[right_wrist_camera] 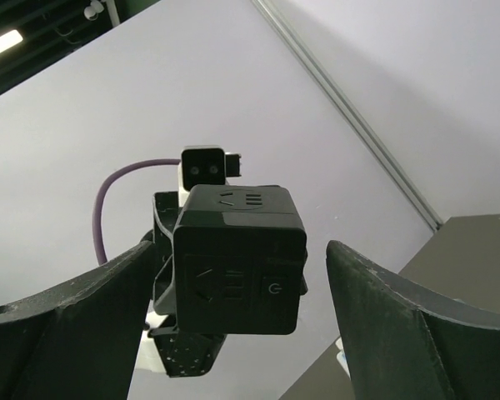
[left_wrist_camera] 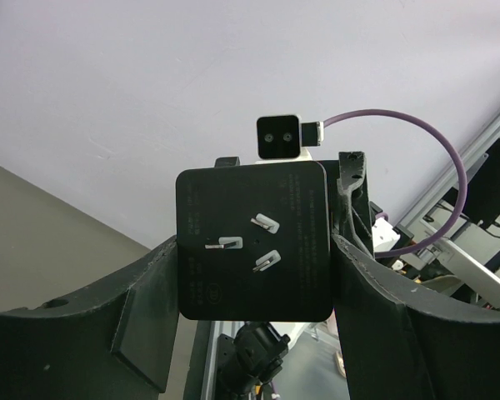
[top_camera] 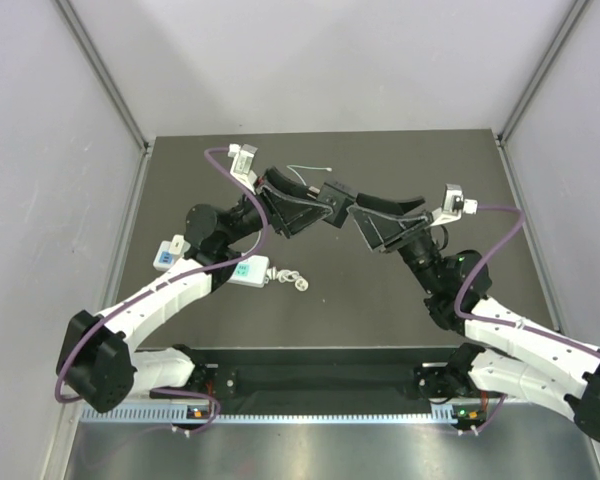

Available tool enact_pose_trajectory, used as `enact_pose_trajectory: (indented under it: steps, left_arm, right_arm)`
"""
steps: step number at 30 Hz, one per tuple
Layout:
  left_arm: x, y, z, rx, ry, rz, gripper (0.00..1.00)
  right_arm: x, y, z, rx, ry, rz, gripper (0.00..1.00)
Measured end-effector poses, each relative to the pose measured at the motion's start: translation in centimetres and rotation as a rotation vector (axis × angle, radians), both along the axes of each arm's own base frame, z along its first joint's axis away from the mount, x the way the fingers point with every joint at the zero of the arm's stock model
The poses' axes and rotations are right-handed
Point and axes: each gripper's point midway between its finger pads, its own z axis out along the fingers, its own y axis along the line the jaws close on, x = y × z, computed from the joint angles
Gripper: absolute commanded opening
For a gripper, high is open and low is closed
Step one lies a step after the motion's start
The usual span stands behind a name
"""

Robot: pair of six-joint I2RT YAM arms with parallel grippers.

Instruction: Insert the plug

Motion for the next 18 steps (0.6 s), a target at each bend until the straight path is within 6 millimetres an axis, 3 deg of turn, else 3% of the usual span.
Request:
enact_pose_trajectory:
  steps: [8, 12, 15, 16, 18]
  left_arm:
    - [-0.1, 0.0, -0.1, 0.0, 0.006, -0.007, 0.0]
    - [0.1, -0.1, -0.5, 0.003, 0.02, -0.01, 0.0]
    - [0.1, -0.2, -1.0, 0.01, 0.031, -0.016, 0.0]
    - [0.0, -0.2, -1.0, 0.01, 0.029, -0.019, 0.0]
    - [0.1, -0.1, -1.0, 0.011, 0.029, -0.016, 0.0]
  right_arm:
    - [0.0, 0.7, -0.6, -0.026, 0.001, 0.023, 0.8]
    - [0.4, 1.7, -1.0, -0.048, 0.009, 0.043, 0.69]
    - [0.5, 2.2, -0.8, -0.054, 0.003, 0.058, 0.43]
    - [0.5, 2.3, -0.8, -0.05, 0.006, 0.061, 0.25]
    - [0.5, 2.3, -0.8, -0.05, 0.003, 0.061, 0.07]
